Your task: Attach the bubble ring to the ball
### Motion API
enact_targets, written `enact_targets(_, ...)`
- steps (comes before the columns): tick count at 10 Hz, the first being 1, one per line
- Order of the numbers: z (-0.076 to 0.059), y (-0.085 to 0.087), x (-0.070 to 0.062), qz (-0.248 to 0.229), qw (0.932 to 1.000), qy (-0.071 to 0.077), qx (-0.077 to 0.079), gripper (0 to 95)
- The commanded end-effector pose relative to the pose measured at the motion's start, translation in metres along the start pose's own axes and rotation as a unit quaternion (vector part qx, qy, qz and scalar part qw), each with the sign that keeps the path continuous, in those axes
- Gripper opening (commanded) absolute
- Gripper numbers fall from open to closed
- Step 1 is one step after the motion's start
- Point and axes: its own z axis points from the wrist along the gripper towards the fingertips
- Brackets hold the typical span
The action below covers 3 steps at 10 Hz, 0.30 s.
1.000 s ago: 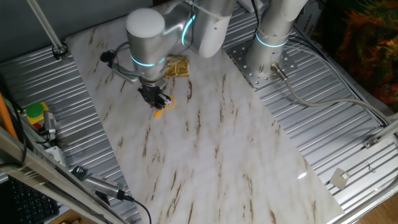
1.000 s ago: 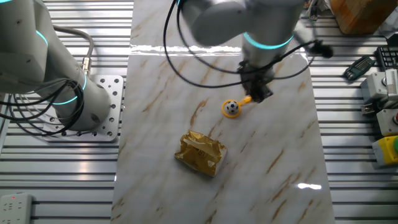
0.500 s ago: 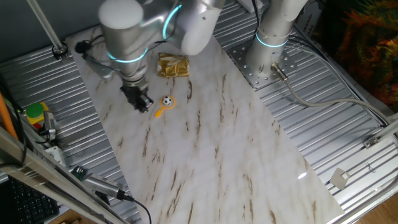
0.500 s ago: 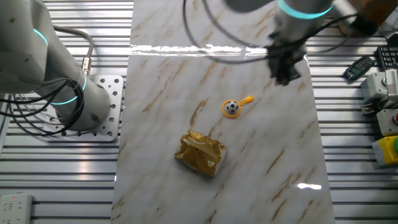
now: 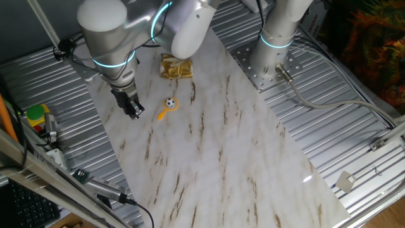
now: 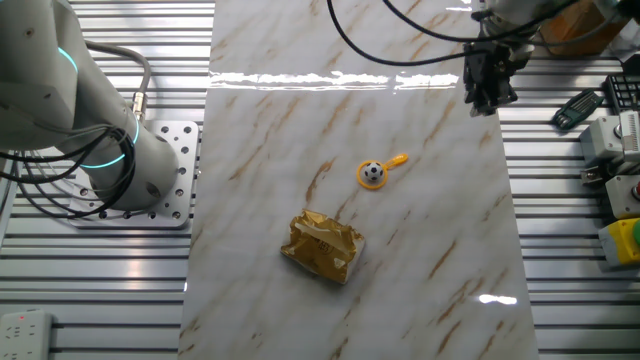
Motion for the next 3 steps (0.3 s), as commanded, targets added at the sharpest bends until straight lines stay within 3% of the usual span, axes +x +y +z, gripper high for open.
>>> enact_targets(1, 0.0004, -0.0002, 0.0008, -0.028, 0.9996, 0.004, -0.003, 19.0)
enact_targets(3, 0.0005, -0.0001, 0.0007, -0.035, 0.9994, 0.005, -0.007, 19.0)
